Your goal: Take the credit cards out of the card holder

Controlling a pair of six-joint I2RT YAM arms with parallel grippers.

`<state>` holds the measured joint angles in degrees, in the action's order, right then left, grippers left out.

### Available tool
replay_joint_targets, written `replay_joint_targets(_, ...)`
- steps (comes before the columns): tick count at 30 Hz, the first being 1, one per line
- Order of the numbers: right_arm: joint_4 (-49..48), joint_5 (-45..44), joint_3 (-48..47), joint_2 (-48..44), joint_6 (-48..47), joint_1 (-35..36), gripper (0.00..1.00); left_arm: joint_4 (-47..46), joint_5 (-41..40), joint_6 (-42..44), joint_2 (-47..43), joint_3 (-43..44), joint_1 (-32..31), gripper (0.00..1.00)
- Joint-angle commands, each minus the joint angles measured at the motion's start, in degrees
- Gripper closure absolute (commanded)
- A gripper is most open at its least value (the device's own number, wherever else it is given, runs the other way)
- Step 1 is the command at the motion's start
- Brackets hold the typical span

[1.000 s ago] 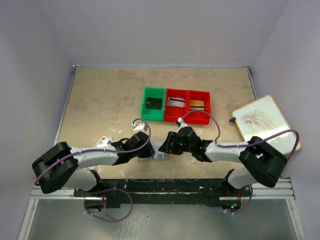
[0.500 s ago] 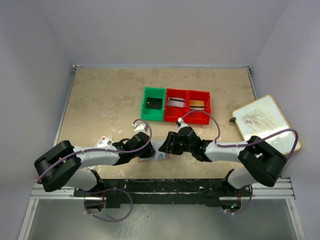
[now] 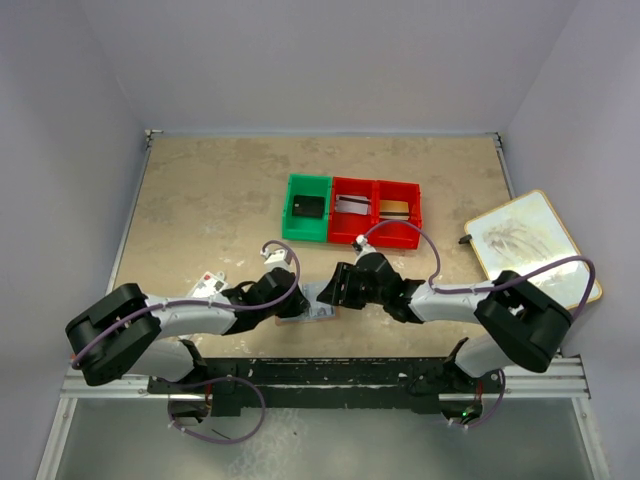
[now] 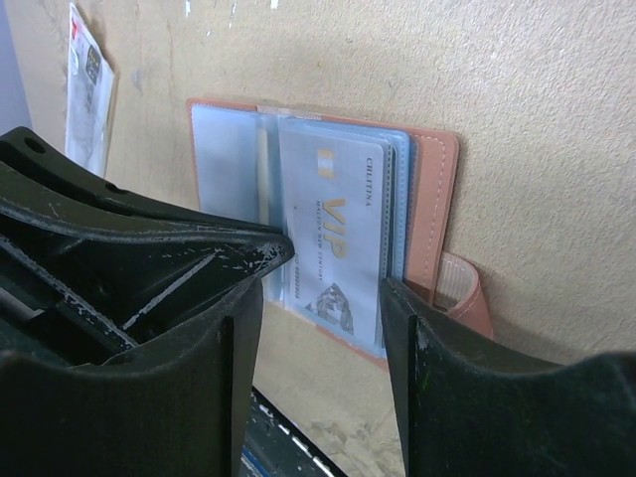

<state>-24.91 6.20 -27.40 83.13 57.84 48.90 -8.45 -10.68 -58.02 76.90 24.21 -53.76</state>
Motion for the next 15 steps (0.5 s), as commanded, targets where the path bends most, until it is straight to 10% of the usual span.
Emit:
replay_joint_targets(1,0.2,-0.7,0.4,-0.8,0.1,-0.5,0.46,4.9,-2.5,0.5,1.0,-2.5,-0.1,1.00)
replay_joint_targets(15,2.2,0.7,-0.7,-0.4,-2.3,-0.6,0.47,5.3,-2.9,0.6,0.6,-2.3,-0.1,1.00)
